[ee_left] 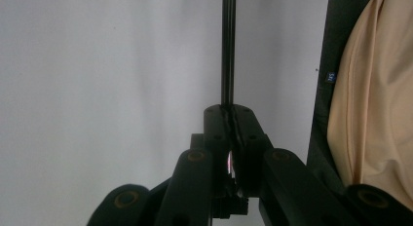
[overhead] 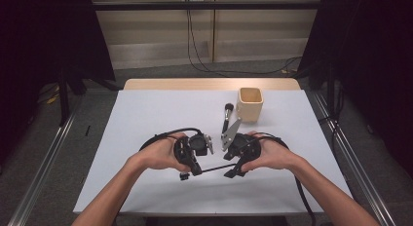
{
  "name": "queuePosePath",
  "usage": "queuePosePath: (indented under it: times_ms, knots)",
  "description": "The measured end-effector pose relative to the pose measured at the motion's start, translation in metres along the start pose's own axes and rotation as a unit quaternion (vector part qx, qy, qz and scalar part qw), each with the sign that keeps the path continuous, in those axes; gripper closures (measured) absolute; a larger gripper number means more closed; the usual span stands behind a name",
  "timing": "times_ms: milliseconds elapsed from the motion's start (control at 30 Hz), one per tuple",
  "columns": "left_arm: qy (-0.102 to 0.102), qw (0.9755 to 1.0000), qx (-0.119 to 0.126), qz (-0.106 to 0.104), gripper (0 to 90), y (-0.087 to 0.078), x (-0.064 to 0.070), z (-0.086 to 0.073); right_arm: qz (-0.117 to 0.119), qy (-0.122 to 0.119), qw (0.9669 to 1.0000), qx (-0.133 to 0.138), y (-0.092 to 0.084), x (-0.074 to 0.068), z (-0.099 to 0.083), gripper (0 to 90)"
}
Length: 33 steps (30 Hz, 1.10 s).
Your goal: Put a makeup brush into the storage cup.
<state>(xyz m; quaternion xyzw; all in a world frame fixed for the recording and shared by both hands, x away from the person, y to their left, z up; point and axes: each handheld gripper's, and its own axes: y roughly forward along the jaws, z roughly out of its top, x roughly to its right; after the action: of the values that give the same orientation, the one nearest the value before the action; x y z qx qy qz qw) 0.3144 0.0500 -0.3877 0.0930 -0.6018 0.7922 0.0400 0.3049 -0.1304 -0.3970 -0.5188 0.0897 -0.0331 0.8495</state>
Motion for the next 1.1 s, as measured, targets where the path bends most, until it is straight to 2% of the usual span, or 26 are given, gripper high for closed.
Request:
queuePosePath:
  times_ms: [33,67,100,133,167,200,233,267,467,500,533,633,700,733,767,800,900,933,1033,1067,1100]
  knots:
    - [0.012,0.9999,-0.004,0.006,86.1,-0.001,-0.002,0.0,0.0,-0.001,1.0,0.001,0.0,0.0,0.001,42.4]
    - [0.013,0.9999,-0.005,0.003,86.1,-0.001,-0.002,0.001,0.001,0.0,1.0,0.001,0.0,0.0,0.001,44.2]
    - [0.007,0.9999,0.003,0.01,86.1,0.0,-0.002,0.0,0.0,-0.001,1.0,0.004,0.0,0.0,0.002,47.8]
    - [0.011,0.9999,-0.004,0.006,86.1,-0.001,-0.003,0.001,0.001,-0.004,1.0,0.007,0.0,0.001,0.002,50.3]
    - [0.003,0.9999,0.005,0.013,86.1,-0.001,-0.002,0.0,0.002,-0.004,1.0,0.007,0.0,0.001,0.003,52.7]
    - [-0.001,1.0,0.006,0.007,86.1,-0.001,-0.002,0.0,0.003,-0.002,1.0,0.004,0.001,0.001,0.003,56.0]
    - [0.011,0.9999,-0.004,0.004,86.1,-0.002,-0.004,0.0,0.006,-0.004,1.0,0.004,0.001,0.002,0.004,58.9]
    - [0.011,0.9999,-0.005,0.006,86.1,-0.002,-0.004,0.0,0.0,-0.016,0.9998,0.009,0.003,0.004,0.004,60.4]
    - [0.01,0.9999,-0.003,0.007,86.1,-0.002,-0.005,0.0,0.011,-0.022,0.9997,0.007,0.005,0.002,0.007,72.9]
    - [-0.001,1.0,0.006,0.008,86.1,-0.001,-0.003,0.0,0.004,-0.025,0.9997,0.008,0.006,0.001,0.007,73.9]
    - [0.0,0.9999,0.007,0.008,86.1,0.0,-0.003,0.0,0.008,-0.023,0.9997,0.001,0.006,0.001,0.008,75.6]
    - [0.01,0.9999,0.005,0.01,86.1,0.001,-0.002,-0.001,0.005,-0.021,0.9997,0.008,0.006,0.002,0.007,82.2]
    - [0.009,0.9999,0.005,0.006,86.0,0.001,-0.003,0.0,0.016,-0.027,0.9995,0.002,0.007,0.003,0.006,83.1]
    - [0.006,0.9999,0.007,0.011,86.0,0.003,-0.002,0.0,0.013,-0.026,0.9996,0.003,0.007,0.003,0.006,83.5]
    - [0.009,0.9999,0.002,0.005,86.0,0.003,-0.003,0.0,0.019,-0.024,0.9995,-0.002,0.008,0.003,0.006,83.8]
    - [0.016,0.9999,-0.002,0.004,85.9,0.003,-0.004,0.0,0.015,-0.03,0.9994,0.0,0.009,0.004,0.006,84.2]
    - [0.024,0.9997,-0.001,0.003,85.6,0.001,-0.005,-0.001,0.021,-0.026,0.9994,0.006,0.01,0.004,0.005,85.1]
    - [0.011,0.9999,0.009,0.001,85.3,0.002,-0.004,-0.002,0.026,-0.027,0.9993,0.006,0.01,0.004,0.004,85.4]
    - [0.017,0.9998,0.011,0.003,85.1,0.001,-0.005,-0.003,0.024,-0.033,0.9991,0.013,0.009,0.005,0.004,85.6]
    - [0.024,0.9997,0.006,0.007,84.9,0.0,-0.006,-0.003,0.027,-0.032,0.999,0.013,0.009,0.005,0.004,85.6]
    - [0.022,0.9997,0.009,0.009,84.6,0.001,-0.006,-0.003,0.03,-0.028,0.9991,0.011,0.009,0.004,0.004,85.7]
